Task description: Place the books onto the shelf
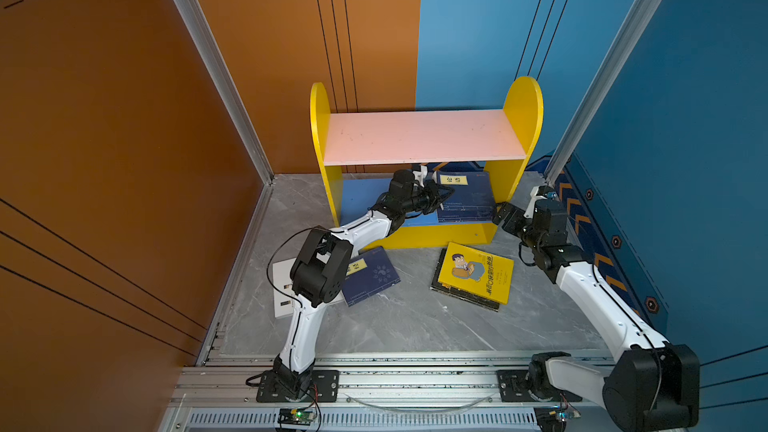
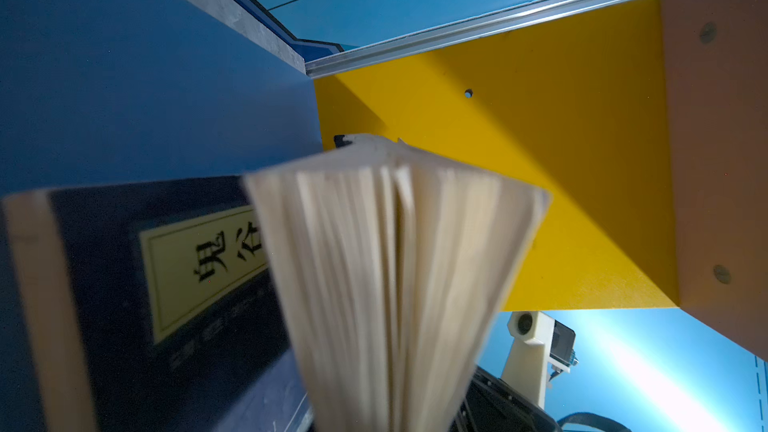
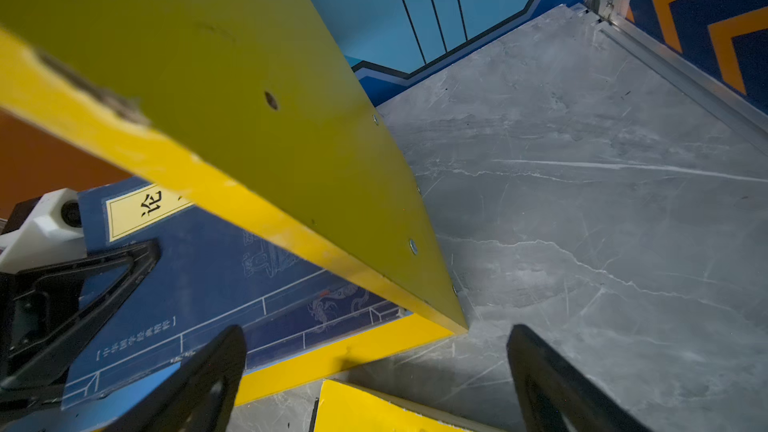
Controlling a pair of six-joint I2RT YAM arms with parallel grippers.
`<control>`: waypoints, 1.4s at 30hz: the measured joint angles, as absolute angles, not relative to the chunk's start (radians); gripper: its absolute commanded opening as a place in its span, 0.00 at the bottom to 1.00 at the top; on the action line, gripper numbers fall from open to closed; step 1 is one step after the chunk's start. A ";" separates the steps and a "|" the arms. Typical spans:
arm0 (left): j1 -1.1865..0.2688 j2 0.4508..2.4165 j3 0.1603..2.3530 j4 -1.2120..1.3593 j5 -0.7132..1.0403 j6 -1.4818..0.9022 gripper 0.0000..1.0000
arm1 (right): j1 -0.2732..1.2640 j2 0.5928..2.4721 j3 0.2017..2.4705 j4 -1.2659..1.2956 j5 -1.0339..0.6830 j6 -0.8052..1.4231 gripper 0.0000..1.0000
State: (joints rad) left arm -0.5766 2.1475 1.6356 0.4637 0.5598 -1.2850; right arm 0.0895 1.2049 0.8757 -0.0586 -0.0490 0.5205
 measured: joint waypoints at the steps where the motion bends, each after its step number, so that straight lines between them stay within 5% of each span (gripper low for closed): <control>1: -0.579 2.149 1.637 0.464 0.563 -1.292 0.07 | 0.089 1.212 0.878 -0.056 -0.049 0.520 1.00; 42: -0.582 2.149 1.605 0.472 0.596 -1.354 0.06 | 0.084 1.278 0.897 -0.042 -0.044 0.524 1.00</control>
State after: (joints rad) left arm -0.5819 2.1487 1.6054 0.4721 0.5964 -1.3537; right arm 0.0837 1.2778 0.8967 -0.0418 -0.0444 0.5243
